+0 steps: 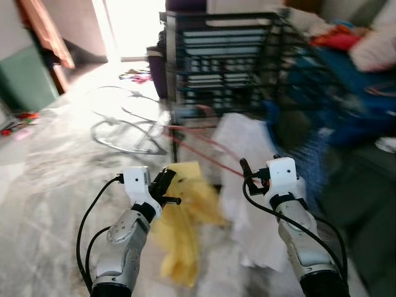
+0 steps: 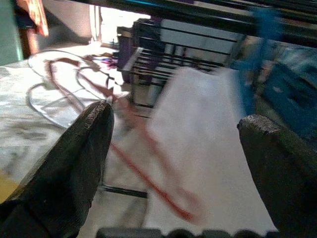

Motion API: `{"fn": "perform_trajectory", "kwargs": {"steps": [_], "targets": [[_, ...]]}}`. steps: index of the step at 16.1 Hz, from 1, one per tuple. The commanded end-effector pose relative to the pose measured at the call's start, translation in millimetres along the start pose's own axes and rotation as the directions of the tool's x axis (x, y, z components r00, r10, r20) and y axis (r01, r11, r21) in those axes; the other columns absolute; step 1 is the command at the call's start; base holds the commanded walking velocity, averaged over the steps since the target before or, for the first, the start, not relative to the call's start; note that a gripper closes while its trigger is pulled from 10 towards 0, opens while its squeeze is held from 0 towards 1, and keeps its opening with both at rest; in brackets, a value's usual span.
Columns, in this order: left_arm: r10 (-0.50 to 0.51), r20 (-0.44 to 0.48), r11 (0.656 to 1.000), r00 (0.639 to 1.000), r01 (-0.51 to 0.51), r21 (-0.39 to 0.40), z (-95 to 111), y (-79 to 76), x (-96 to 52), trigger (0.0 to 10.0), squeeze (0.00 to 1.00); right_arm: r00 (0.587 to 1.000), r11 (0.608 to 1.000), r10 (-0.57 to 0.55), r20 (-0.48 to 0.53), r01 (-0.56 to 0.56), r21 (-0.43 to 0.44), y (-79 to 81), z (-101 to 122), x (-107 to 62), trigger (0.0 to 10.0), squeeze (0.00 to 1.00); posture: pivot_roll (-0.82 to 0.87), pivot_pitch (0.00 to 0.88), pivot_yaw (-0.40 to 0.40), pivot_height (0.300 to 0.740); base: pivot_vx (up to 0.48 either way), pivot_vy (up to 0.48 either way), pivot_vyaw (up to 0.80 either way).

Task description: Hang hanger

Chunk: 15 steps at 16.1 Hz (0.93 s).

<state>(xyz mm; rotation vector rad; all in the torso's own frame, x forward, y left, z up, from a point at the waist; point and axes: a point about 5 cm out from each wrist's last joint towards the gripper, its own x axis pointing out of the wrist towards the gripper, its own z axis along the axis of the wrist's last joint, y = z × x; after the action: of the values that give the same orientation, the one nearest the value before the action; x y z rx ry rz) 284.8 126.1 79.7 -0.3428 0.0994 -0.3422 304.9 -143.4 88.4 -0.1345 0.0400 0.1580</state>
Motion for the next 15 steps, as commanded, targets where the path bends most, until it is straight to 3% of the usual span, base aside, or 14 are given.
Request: {"fn": "perform_trajectory", "kwargs": {"steps": [1, 5, 7, 12, 15], "targets": [[0.007, 0.035, 1.000, 0.999, -0.008, 0.021, 10, 3.7, 0.2, 10.0, 0.00, 0.999, 1.000, 0.023, 0.028, -0.023, 0.005, 6.4, 7, 3.4, 10.0, 0.00, -0.11, 0.000, -0.001, 0.740, 0.390, 0.281, 0.00], [0.020, 0.018, 0.999, 1.000, -0.021, 0.033, 8, 3.9, 0.5, 10.0, 0.00, 0.999, 0.999, 0.039, 0.028, -0.038, -0.036, 0.8, 8, 6.1, 10.0, 0.00, -0.12, 0.000, -0.001, 0.740, 0.374, 0.137, 0.00], [0.020, -0.004, 0.999, 1.000, -0.020, 0.035, 4, 3.3, 0.0, 10.0, 0.00, 0.999, 0.997, 0.033, 0.034, -0.031, -0.067, -6.7, 11, 9.3, 10.0, 0.00, -0.11, 0.000, -0.006, 0.740, 0.000, 0.000, 0.00], [0.032, -0.026, 0.999, 0.999, -0.031, 0.037, -1, 3.8, -3.6, 10.0, 0.00, 1.000, 0.993, 0.015, 0.027, -0.012, -0.113, -28.8, 19, 18.5, 10.0, 0.00, -0.10, 0.000, -0.012, 0.740, 0.000, 0.000, 0.00], [-0.019, -0.066, 0.999, 0.998, 0.022, 0.046, -5, 1.8, -8.8, 10.0, 0.00, 0.999, 0.983, 0.032, -0.037, -0.038, -0.178, -53.2, 23, 24.9, 10.0, 0.00, -0.11, 0.027, -0.014, 0.740, 0.000, 0.000, 0.00]]}}
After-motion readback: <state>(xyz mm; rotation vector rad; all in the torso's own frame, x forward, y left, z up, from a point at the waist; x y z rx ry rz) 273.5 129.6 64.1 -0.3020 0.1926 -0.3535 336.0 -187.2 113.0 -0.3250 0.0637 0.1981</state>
